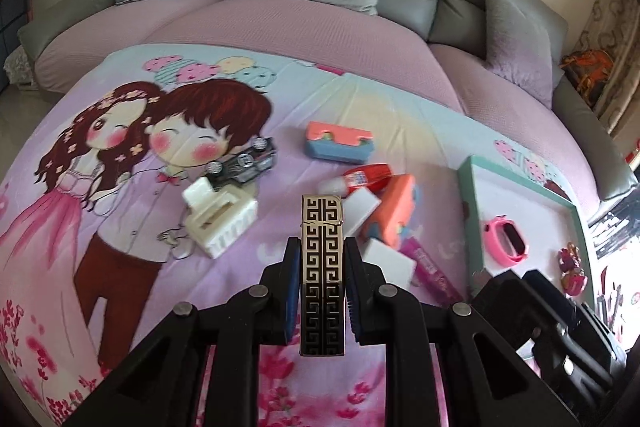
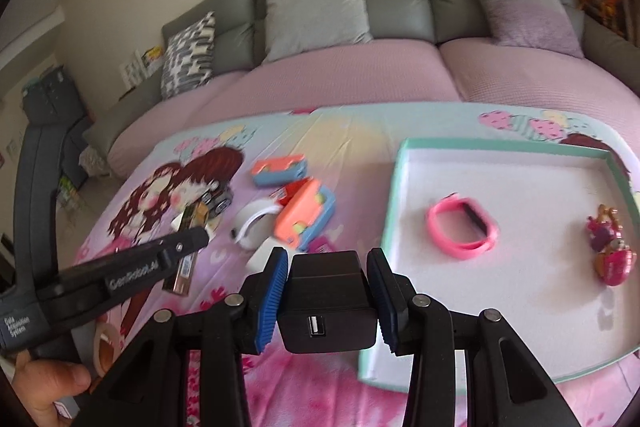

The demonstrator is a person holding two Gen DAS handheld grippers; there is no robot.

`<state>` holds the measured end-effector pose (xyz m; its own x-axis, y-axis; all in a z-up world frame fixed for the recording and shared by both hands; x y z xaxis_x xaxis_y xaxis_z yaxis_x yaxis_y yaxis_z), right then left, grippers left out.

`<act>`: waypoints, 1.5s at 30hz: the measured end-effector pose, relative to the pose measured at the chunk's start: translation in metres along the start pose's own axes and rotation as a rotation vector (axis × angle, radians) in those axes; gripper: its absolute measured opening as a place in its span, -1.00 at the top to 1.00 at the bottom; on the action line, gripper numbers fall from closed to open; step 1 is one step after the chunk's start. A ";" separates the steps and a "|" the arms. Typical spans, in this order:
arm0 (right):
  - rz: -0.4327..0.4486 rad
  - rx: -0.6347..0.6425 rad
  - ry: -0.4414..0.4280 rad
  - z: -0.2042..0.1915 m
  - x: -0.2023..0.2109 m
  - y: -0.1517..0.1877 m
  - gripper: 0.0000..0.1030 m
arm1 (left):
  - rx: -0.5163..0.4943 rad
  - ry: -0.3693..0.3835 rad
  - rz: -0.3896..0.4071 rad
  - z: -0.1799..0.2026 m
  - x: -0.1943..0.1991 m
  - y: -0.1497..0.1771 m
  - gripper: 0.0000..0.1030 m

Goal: Organize rigid objects
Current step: 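Carry the black charger and gold box into the tray and open both tools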

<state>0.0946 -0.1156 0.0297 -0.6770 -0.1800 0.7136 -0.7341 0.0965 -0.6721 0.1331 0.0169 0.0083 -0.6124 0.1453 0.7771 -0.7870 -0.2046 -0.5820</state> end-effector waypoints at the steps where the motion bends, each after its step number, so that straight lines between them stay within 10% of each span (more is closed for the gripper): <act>1: 0.010 -0.012 0.022 0.008 0.001 -0.003 0.15 | -0.012 0.004 -0.001 0.007 -0.001 -0.001 0.59; 12: 0.050 -0.149 0.307 0.117 0.024 -0.013 0.15 | -0.232 0.134 -0.015 0.111 -0.009 0.009 0.59; 20: 0.036 -0.227 0.361 0.160 0.030 -0.008 0.15 | -0.376 0.192 -0.083 0.170 -0.031 0.038 0.59; 45: -0.142 -0.223 0.386 0.172 0.014 0.022 0.13 | -0.418 0.188 -0.127 0.179 -0.045 0.052 0.57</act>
<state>0.0778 -0.2846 -0.0091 -0.5082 0.1664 0.8450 -0.7855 0.3129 -0.5340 0.1331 -0.1733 -0.0147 -0.4823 0.3242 0.8138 -0.7952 0.2278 -0.5620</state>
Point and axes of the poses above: each gripper's, at about its wrist camera, not at the fingertips, and x roughly against the way its jaws point, z to its right, y to its underside, the point moved 9 cm from there along -x, roughly the way its jaws point, and after that the axes turned 4 degrees about y, right-handed, at the moved point
